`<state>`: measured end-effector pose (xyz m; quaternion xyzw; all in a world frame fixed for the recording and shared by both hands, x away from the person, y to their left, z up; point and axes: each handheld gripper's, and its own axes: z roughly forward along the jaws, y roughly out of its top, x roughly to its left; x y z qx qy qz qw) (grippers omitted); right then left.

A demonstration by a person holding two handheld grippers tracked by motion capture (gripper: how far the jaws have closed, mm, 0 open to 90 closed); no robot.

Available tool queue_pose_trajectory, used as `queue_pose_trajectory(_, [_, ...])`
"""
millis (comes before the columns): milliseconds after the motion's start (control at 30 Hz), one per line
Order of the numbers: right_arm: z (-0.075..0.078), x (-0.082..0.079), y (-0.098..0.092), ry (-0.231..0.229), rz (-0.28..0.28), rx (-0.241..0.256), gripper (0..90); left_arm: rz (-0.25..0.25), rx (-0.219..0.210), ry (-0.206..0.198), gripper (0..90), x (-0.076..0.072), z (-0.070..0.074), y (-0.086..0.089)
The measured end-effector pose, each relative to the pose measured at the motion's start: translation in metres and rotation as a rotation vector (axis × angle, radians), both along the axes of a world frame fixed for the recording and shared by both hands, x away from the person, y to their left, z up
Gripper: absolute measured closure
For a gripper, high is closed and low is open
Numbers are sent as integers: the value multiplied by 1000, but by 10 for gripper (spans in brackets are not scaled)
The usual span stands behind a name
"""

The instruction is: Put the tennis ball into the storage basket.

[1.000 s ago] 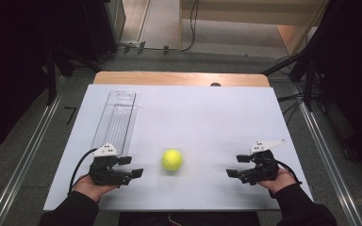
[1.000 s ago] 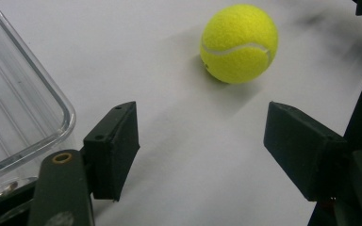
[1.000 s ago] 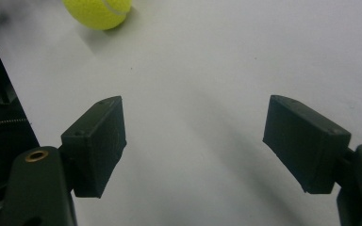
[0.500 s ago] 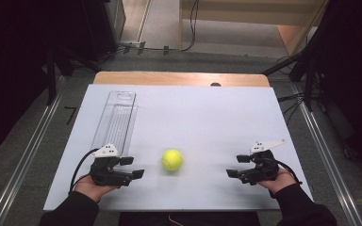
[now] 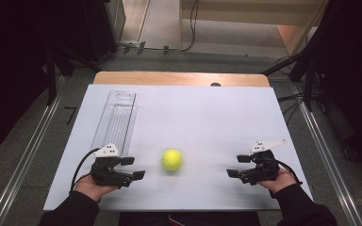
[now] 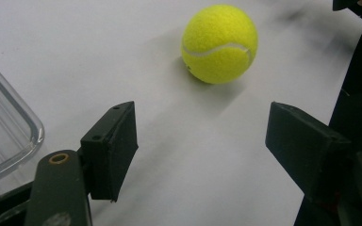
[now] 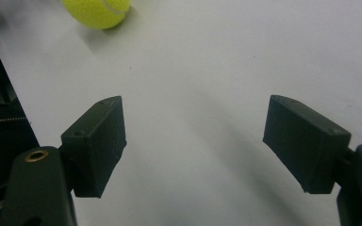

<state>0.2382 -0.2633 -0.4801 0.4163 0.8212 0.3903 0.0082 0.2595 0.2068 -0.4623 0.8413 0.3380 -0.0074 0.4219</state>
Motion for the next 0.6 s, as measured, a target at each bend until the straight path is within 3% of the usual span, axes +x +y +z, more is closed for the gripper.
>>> queue_pose_trajectory(100, [0,0,0,3,0,0,197,3,-3,-11,261,0,1,-1])
queue_pose_trajectory(267, [0,0,1,2,2,1,197,-7,-14,27,181,3,2,-1])
queue_pose_trajectory(367, [0,0,0,0,2,1,197,-21,-23,34,122,4,4,-3])
queue_pose_trajectory(433, [0,0,0,0,2,2,197,-46,-29,21,12,4,4,-6])
queue_pose_trajectory(600, [0,0,0,-1,0,3,197,-80,-40,38,0,4,4,-10])
